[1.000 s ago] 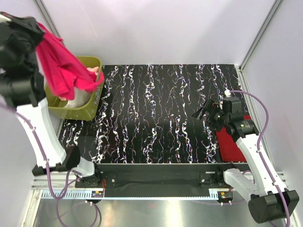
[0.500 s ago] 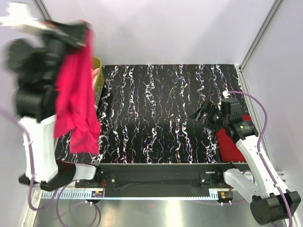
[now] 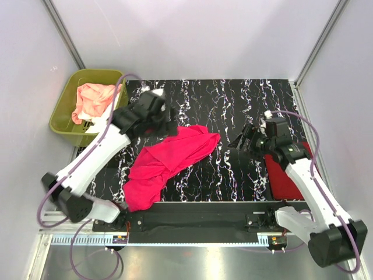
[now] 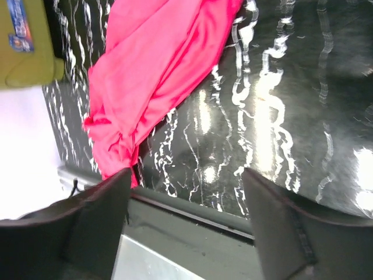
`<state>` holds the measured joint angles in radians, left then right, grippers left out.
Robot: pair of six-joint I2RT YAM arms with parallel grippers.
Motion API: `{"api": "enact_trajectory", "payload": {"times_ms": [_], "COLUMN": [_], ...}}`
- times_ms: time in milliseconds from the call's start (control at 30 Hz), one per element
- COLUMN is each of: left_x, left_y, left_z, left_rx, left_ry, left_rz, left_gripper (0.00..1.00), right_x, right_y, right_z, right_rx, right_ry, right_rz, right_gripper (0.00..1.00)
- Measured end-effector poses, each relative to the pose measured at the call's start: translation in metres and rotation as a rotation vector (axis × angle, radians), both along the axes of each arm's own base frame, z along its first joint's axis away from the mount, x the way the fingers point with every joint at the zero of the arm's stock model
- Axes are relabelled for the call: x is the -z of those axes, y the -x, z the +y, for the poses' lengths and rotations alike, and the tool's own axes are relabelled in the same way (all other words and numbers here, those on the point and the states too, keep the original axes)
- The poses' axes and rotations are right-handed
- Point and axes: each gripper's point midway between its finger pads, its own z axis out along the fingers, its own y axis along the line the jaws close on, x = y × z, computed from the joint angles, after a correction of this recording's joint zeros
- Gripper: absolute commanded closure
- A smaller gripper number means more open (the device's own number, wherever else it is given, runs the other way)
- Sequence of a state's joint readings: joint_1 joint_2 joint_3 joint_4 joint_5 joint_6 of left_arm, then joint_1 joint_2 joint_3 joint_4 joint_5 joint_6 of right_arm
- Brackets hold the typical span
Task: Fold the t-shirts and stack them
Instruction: Flatten the tshirt out
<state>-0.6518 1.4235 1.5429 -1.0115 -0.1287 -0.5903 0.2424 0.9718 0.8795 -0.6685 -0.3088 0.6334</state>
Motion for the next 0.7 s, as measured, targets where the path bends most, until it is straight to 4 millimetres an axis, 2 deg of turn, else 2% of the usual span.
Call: {"api": "enact_trajectory", "payload": {"times_ms": [100,167,233,300,367,433,500,633,667,700], "left_x": [0.019,0.040,0.071,0.101,0.122,0.129,0.124,0.110,0.110,0.112], "left_y": [0.013,0.020,0.027,0.036,0.040,0.039,0.034,0.024,0.026,0.029], "left_z": [0.035,0.052,0.059,0.061,0.064,0.069,0.080,0.125,0.137,0.148], "left_rx": [-0.050,-0.075,-0.062,-0.034,-0.027,-0.036,-0.078,-0.265,-0.319,-0.371], "left_ry": [-0.024,-0.051,-0.088,-0.120,-0.158,-0.176,-0.163,-0.067,-0.039,-0.003], "left_rz": [0.023,0.062,0.129,0.222,0.296,0.311,0.288,0.193,0.183,0.169], "left_gripper": [0.29,0.30,0.29,0.28,0.28,0.29,0.33,0.34,0.34,0.34], "right_x": [0.015,0.030,0.044,0.055,0.059,0.061,0.064,0.072,0.075,0.077], "right_y": [-0.010,-0.019,-0.031,-0.046,-0.062,-0.076,-0.078,-0.067,-0.061,-0.054], "right_z": [0.017,0.030,0.046,0.072,0.102,0.127,0.151,0.182,0.191,0.199], "right_rx": [-0.058,-0.099,-0.147,-0.220,-0.292,-0.341,-0.392,-0.471,-0.493,-0.517], "right_ry": [-0.030,-0.035,-0.021,-0.011,-0.021,-0.041,-0.054,-0.027,-0.014,-0.004], "right_rz": [0.058,0.130,0.198,0.247,0.269,0.268,0.267,0.272,0.271,0.271], "right_gripper": [0.23,0.21,0.18,0.17,0.16,0.16,0.17,0.21,0.28,0.30]}}
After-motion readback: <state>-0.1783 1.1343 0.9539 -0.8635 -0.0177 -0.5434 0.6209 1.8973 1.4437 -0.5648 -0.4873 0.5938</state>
